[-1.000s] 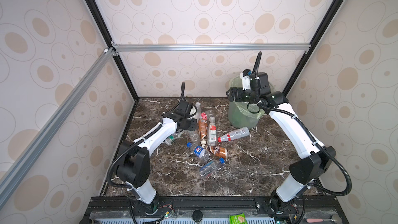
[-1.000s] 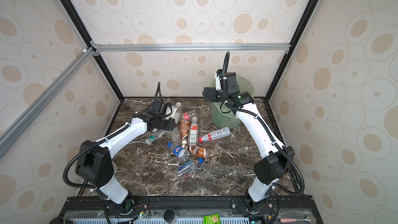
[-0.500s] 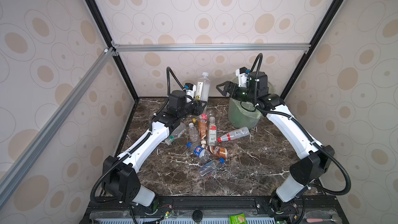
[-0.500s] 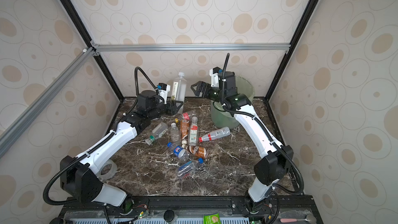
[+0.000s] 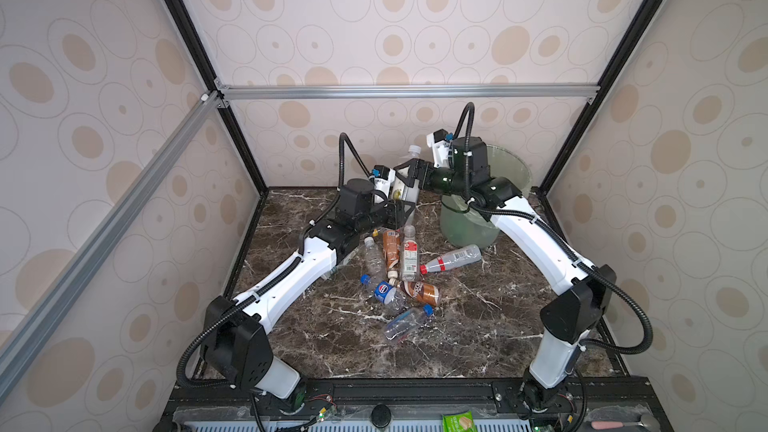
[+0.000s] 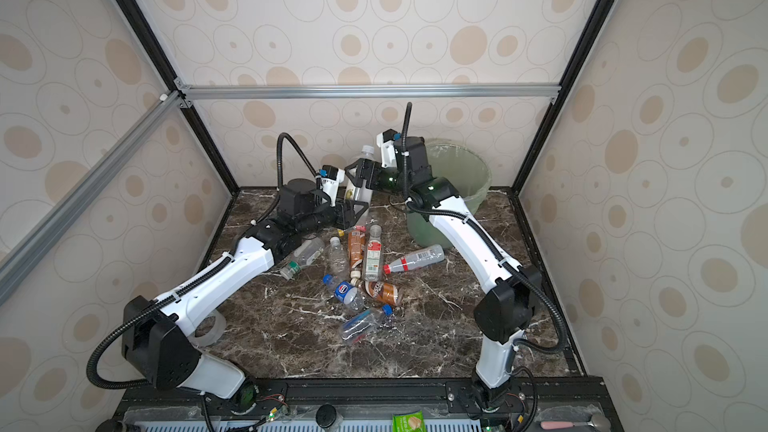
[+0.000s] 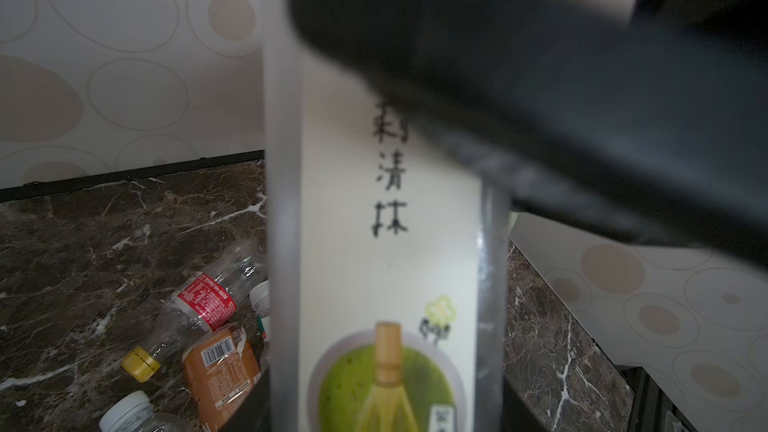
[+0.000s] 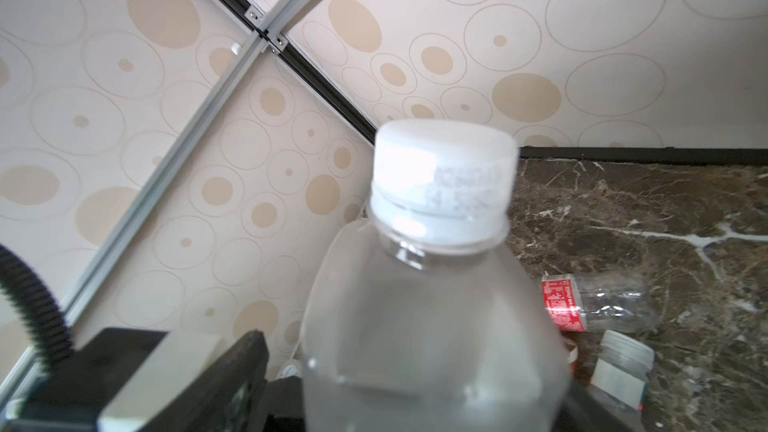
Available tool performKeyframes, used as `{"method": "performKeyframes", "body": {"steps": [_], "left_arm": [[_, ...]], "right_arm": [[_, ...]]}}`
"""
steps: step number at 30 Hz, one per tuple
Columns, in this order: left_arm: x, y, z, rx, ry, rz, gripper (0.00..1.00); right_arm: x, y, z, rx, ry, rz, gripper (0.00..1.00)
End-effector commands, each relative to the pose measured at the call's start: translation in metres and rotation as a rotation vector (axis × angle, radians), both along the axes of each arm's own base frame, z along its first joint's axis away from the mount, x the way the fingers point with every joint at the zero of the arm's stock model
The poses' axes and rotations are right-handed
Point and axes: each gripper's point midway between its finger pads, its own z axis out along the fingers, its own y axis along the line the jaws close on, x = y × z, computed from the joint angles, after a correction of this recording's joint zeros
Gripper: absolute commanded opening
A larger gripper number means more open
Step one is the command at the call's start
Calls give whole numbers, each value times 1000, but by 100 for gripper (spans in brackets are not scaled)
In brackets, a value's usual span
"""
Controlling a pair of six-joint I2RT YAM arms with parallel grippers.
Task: Throw the plastic bottles in the bin
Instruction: 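Lift the matcha bottle with the left gripper toward the right gripper, which grasps it, then release the matcha bottle over the bin with the right gripper while the left draws back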
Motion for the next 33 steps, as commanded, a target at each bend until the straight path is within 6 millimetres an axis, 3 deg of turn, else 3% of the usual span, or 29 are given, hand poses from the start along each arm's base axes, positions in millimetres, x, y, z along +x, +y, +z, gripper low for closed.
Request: {"method": "performKeyframes", "body": {"steps": [1, 6, 10, 14, 21, 23, 25, 28, 29, 30, 33], "left_arm": [[-4, -4, 34, -59, -71, -9, 48], [-9, 1, 38, -60, -82, 8, 72], [-13, 7, 44, -59, -92, 25, 98], [-19, 13, 55, -61, -112, 30, 99], [-27, 22, 72, -54, -158, 42, 99], [-27, 22, 72, -48, -160, 41, 99], [-26, 22, 69, -44, -158, 42, 99], [-25, 20, 65, -45, -150, 41, 99], [-24, 19, 62, -43, -142, 40, 99], [-24, 19, 60, -42, -137, 39, 99], [-23, 19, 55, -31, -122, 40, 99]], "right_arm": [[5, -2, 3, -28, -18, -28, 76], [10, -7, 7, -51, -56, -60, 52], [14, -20, 30, -99, -146, -112, 39], [16, -55, 76, -193, -283, -222, 32], [-8, -151, 175, -386, -619, -575, 32], [-8, -180, 184, -444, -653, -674, 33], [4, -210, 173, -506, -621, -755, 35], [38, -243, 119, -554, -450, -787, 38], [48, -242, 96, -573, -394, -768, 41], [60, -253, 73, -602, -339, -772, 47], [74, -250, 31, -666, -248, -718, 69]]}}
